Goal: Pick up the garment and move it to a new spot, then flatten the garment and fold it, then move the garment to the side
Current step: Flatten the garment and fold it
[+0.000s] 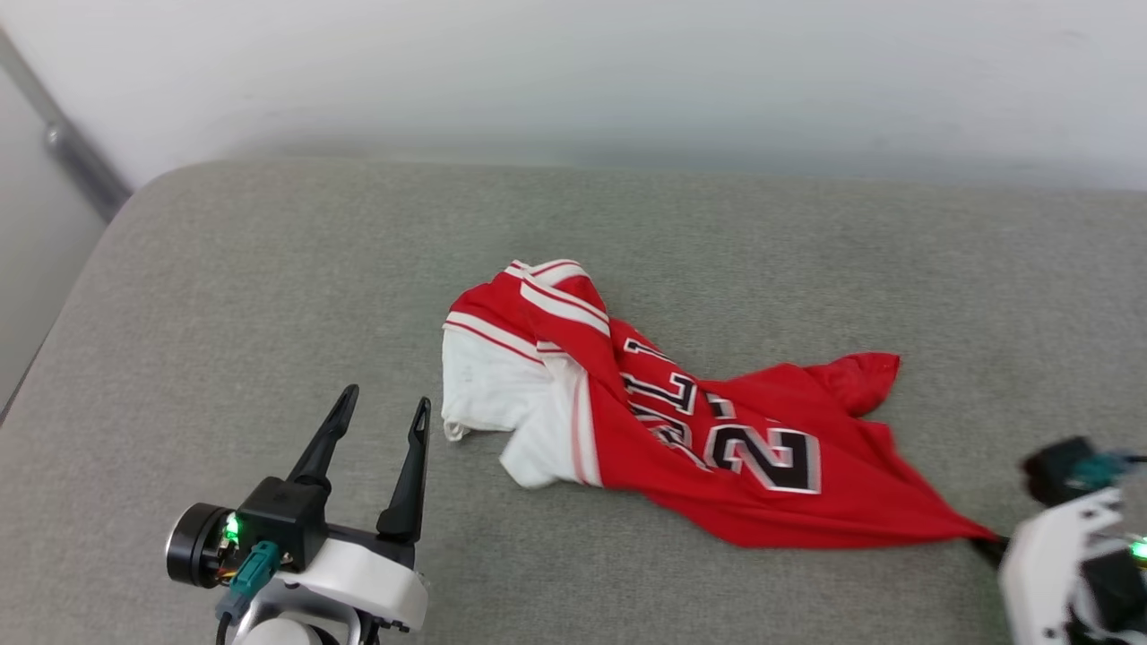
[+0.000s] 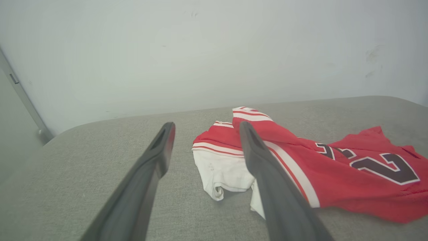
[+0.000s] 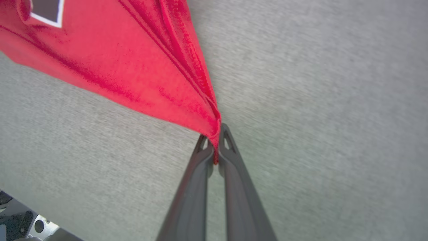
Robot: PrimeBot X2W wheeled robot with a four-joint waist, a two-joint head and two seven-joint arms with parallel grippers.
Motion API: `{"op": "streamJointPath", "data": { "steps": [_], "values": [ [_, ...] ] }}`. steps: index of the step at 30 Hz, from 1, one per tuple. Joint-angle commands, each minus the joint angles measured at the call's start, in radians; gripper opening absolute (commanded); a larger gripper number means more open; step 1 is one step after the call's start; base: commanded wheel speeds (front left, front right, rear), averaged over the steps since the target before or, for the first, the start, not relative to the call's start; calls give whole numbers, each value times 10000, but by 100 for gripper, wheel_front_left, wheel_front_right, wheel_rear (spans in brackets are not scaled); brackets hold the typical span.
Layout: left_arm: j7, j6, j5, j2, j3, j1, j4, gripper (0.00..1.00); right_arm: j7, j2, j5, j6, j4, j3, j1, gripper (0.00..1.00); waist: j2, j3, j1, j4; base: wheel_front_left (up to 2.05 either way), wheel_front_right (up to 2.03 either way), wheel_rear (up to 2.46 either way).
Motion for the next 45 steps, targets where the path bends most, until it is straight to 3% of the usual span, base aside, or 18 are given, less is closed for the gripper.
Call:
{"op": "streamJointPath", "data": {
  "steps": [1, 7, 15, 16, 22, 32, 40, 45],
  "values": [
    [-26, -60, 92, -2, 22, 124, 41, 100, 67, -197, -139, -10, -10, -521, 386, 0, 0, -121, 0, -250, 0, 0, 0],
    [-25, -228, 172, -75, 35, 58, 170, 100, 158, -142, -853, -9, 470, -3011, 1358, 0, 0, -125, 0, -480, 0, 0, 0],
    [-26, -377, 246, -138, 78, -112, 313, 100, 156, 323, -2121, -10, 1087, -4308, 1464, 0, 0, -49, 0, -597, 0, 0, 0],
    [-25, -398, 255, -161, 81, -129, 363, 100, -146, 524, -2443, -10, 1029, -4441, 1269, 100, 0, -37, 0, -639, 0, 0, 0],
    [-26, -470, 295, -214, 137, -143, 416, 100, -1494, 1135, -2406, -9, -114, -4125, 805, 100, 0, -90, 0, -896, 0, 0, 0],
    [249, -850, -3, -316, -55, -261, 480, 100, -4964, 2456, -2008, -9, -2978, -3815, 855, 100, 0, 145, 0, -1316, 0, 0, 0],
    [2917, -1292, -274, -139, -774, -1057, 989, 100, -5935, 3067, -2461, -9, -3500, -3207, 1073, 100, 0, 706, 0, -1605, 0, 0, 0],
    [4568, -1243, -126, -13, -1101, -1777, 1871, 100, -6029, 3137, -2589, -9, -3474, -2896, 942, 100, 0, 1020, 0, -1788, 0, 0, 0]
  ]
}}
